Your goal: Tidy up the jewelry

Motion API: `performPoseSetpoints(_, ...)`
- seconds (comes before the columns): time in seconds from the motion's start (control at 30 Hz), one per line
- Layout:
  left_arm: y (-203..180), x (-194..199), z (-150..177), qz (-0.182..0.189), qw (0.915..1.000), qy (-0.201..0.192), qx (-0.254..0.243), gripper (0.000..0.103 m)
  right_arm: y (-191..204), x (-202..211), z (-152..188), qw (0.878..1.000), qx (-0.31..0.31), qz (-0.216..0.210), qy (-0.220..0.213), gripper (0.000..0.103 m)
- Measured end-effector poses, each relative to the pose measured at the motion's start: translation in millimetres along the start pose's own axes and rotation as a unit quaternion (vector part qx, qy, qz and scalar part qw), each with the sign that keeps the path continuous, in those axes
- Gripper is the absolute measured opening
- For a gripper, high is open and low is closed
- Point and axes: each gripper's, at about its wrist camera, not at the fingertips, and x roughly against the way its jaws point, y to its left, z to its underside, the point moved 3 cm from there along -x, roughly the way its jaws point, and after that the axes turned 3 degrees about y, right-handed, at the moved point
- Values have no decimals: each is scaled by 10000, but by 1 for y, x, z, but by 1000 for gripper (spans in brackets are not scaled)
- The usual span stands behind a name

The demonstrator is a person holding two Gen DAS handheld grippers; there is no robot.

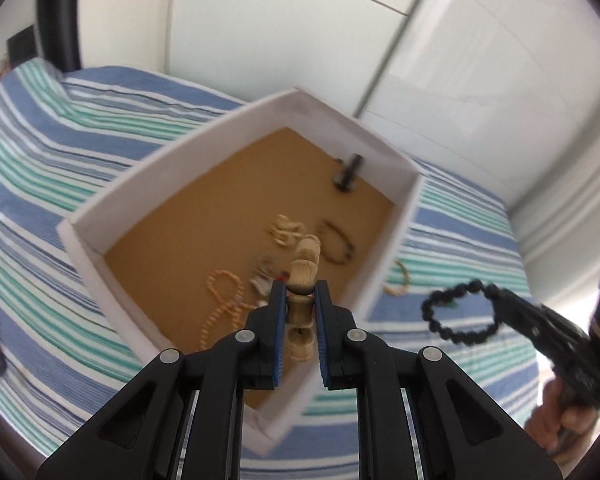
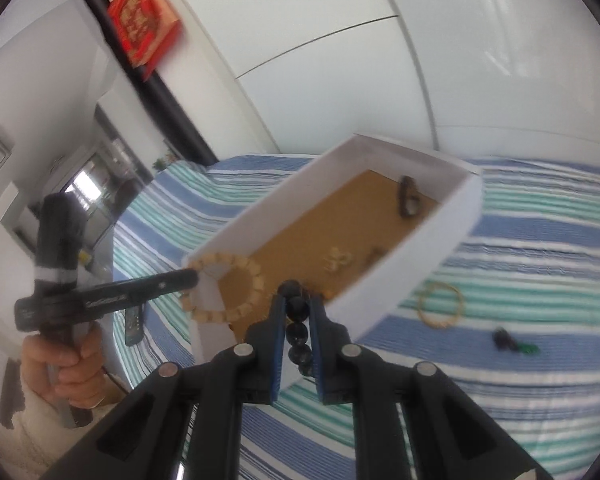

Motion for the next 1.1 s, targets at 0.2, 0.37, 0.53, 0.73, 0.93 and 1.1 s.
performPoseSetpoints(0.2, 41, -32, -27, -569, 9980, 69, 277, 12, 37, -56, -14, 9975, 44, -598, 369, 12)
performPoseSetpoints(0.37, 67, -64, -33, -783, 9955, 282, 448, 12, 59, -104, 0, 9923, -66, -877, 869, 12)
performPoseSetpoints(0.53, 81, -91, -29, -918, 9933, 492, 492, 12, 57, -147, 25, 9845, -287, -951, 1445, 12)
performPoseSetpoints(0.73, 84, -113, -20, -1008, 9914, 687, 468, 41, 39, -157, 37, 9887, -364, -277, 1429, 29)
performPoseSetpoints(0.93, 74, -102, -8, -1007, 9931, 518, 306, 72, 24, -113, 33, 9959, -214, 203, 852, 46)
performPoseSetpoints(1.1, 55, -84, 16, -728, 9962, 465, 95, 75, 20, -65, 45, 9953, 215, 874, 363, 47)
